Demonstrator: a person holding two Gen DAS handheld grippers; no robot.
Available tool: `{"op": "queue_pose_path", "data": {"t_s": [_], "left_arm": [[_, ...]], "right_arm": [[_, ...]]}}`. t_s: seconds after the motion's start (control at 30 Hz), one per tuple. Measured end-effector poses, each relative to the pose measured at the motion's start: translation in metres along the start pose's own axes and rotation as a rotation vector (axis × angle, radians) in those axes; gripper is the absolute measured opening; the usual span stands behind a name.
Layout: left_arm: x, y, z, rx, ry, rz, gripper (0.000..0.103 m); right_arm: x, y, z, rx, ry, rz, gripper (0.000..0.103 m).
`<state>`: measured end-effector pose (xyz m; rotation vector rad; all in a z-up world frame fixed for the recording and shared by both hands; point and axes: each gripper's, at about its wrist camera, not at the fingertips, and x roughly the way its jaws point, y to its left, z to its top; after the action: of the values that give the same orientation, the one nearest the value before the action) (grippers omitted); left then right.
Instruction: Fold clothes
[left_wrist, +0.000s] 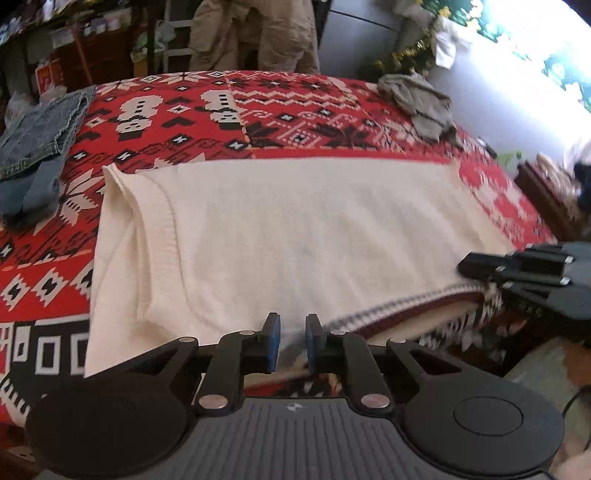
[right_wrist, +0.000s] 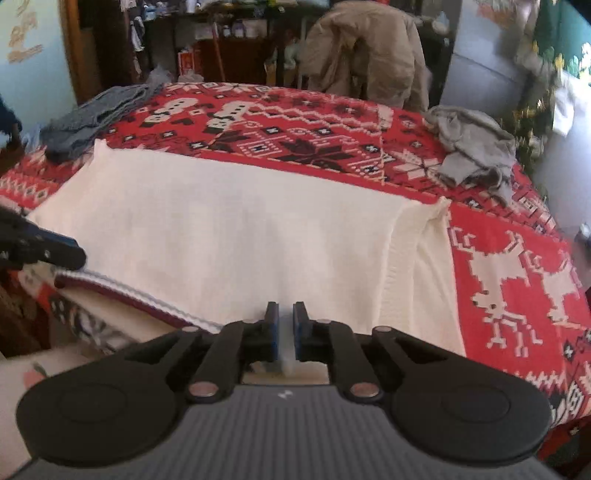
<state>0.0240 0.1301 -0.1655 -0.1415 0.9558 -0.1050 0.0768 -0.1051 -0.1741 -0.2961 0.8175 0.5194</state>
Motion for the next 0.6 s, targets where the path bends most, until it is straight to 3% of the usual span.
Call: {"op": "queue_pose_path", "data": {"t_s": [0.17, 0.27, 0.4, 0.6], "left_arm": [[-0.007, -0.009, -0.009, 0.067, -0.004, 0.035, 0.013], [-0.012, -0.012, -0.006, 0.073, -0.018, 0.015, 0.013], [-0.007, -0.005, 0.009, 0.031, -0.057, 0.022, 0.013], [0.015, 0.022, 0.048, -0.138, -0.117, 0.023, 0.013]], "right_arm": [[-0.017, -0.007, -0.014, -0.006, 0.008, 0.001, 0.008], [-0.025, -0.005, -0.012, -0.006, -0.014, 0.002, 0.008], [-0.026, 0.005, 0.005, 0.002, -0.073, 0.051, 0.008], [0.003, 0.033, 0.04, 0.025, -0.113, 0.105, 0.008]]}}
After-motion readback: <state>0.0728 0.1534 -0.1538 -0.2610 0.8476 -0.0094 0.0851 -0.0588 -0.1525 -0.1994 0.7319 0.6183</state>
